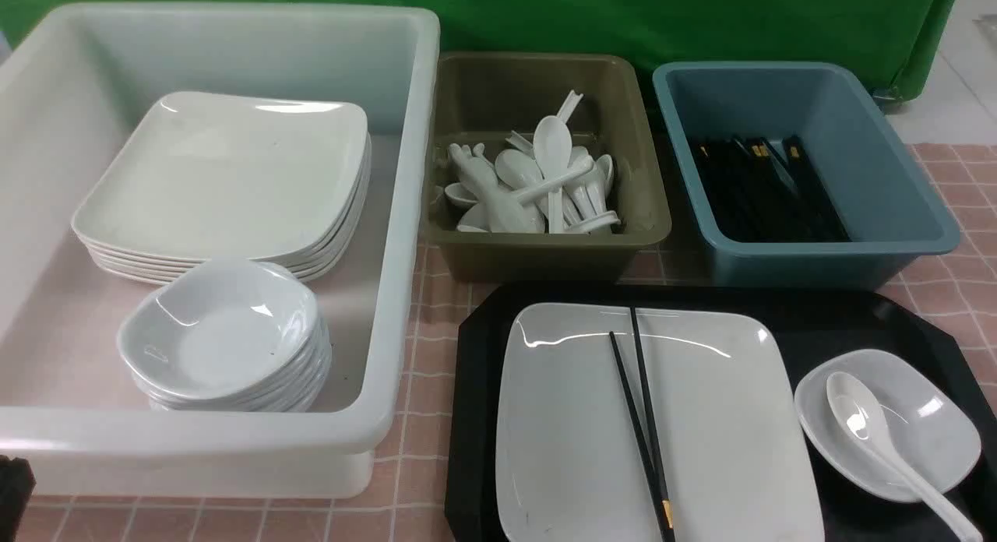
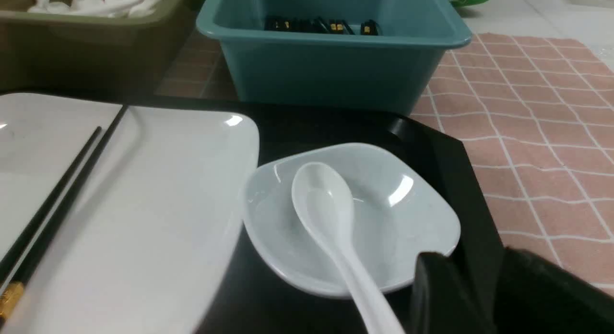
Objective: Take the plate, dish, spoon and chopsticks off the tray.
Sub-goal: Use the right arm to grab a soup spoon from the plate
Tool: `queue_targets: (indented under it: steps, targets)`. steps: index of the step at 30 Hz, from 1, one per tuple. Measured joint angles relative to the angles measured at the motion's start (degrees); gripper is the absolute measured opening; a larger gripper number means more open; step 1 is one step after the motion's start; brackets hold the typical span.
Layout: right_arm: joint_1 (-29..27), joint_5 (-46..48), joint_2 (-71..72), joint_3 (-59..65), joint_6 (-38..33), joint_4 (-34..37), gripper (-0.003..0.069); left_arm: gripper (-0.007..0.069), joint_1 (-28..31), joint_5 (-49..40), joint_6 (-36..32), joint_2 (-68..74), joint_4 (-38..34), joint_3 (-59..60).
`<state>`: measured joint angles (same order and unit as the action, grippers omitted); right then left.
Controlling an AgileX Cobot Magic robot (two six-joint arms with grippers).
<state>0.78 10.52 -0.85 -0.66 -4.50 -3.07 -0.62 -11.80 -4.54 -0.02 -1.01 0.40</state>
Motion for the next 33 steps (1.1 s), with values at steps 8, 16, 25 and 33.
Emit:
queue_targets:
  steps: [8,16,25,33]
  targets:
    - [0.0,0.0,0.0,0.0,0.0,0.0,0.0247,0.0005,0.0,0.0,0.0,0.0,0.0,0.0]
    - [0.0,0.0,0.0,0.0,0.0,0.0,0.0247,0.0005,0.0,0.0,-0.07,0.0,0.68,0.0]
    - [0.0,0.0,0.0,0.0,0.0,0.0,0.0247,0.0005,0.0,14.9,1.51,0.0,-11.36,0.0]
    - [0.0,-0.32,0.0,0.0,0.17,0.12,0.0247,0.0005,0.0,31.67,12.22,0.0,-12.07,0.0]
